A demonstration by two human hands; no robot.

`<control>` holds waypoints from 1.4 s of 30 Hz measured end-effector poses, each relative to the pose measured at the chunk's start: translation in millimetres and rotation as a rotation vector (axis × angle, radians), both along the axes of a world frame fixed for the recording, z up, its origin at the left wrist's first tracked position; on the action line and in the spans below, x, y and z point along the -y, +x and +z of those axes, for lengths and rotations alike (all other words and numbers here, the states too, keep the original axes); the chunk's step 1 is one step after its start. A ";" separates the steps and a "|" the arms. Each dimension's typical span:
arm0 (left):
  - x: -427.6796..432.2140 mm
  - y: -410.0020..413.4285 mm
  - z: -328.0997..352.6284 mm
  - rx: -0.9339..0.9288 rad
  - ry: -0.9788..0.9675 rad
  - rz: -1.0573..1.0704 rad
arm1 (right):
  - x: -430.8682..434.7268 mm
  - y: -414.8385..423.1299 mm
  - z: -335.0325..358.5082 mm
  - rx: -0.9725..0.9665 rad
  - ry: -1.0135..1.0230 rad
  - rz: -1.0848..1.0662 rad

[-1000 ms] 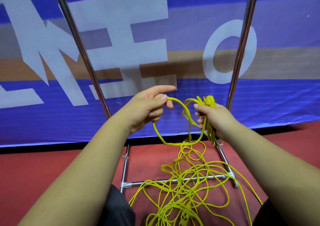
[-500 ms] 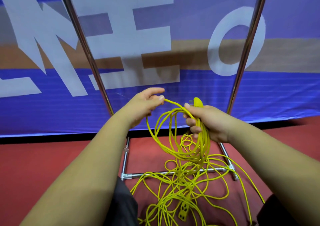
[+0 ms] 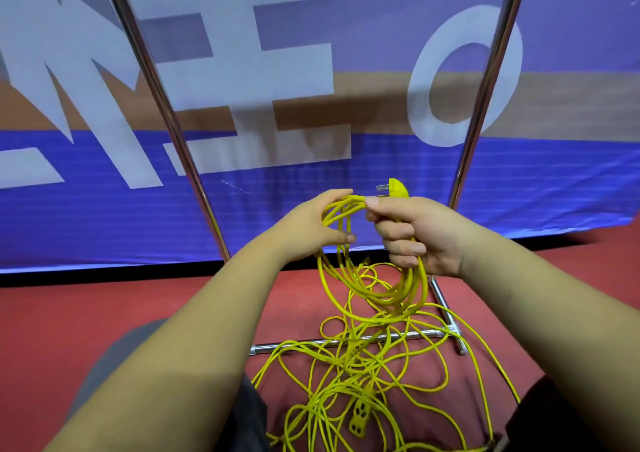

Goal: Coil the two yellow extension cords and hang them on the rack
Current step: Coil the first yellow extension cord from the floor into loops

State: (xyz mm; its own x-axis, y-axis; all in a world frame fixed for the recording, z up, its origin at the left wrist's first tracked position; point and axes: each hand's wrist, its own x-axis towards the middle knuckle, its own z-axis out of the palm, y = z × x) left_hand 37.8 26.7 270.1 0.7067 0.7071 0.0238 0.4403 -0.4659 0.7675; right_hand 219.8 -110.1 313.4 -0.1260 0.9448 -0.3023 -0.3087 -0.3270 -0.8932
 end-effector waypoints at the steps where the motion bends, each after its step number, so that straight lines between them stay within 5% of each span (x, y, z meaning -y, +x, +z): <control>1: 0.5 1.2 0.0 0.028 -0.040 -0.010 | 1.4 0.4 0.8 -0.003 0.005 0.026; 6: 9.7 8.9 1.2 0.059 -0.044 0.026 | 6.8 3.8 3.9 0.052 0.011 0.083; 15: 6.4 12.8 5.3 -0.093 0.370 0.136 | 7.3 10.4 3.0 0.099 0.009 0.040; 23: 6.0 10.7 0.5 -0.013 0.033 0.034 | 1.9 14.4 -0.1 0.119 -0.012 -0.007; 35: 10.6 16.0 8.2 0.125 0.038 0.191 | 0.2 17.2 -1.7 0.191 0.018 -0.075; 40: -0.6 9.5 -15.8 0.308 -0.662 0.279 | -0.5 22.9 0.2 0.162 0.101 -0.301; 42: -3.1 7.0 -41.6 0.081 -0.650 0.311 | 0.0 29.0 1.3 0.123 0.127 -0.386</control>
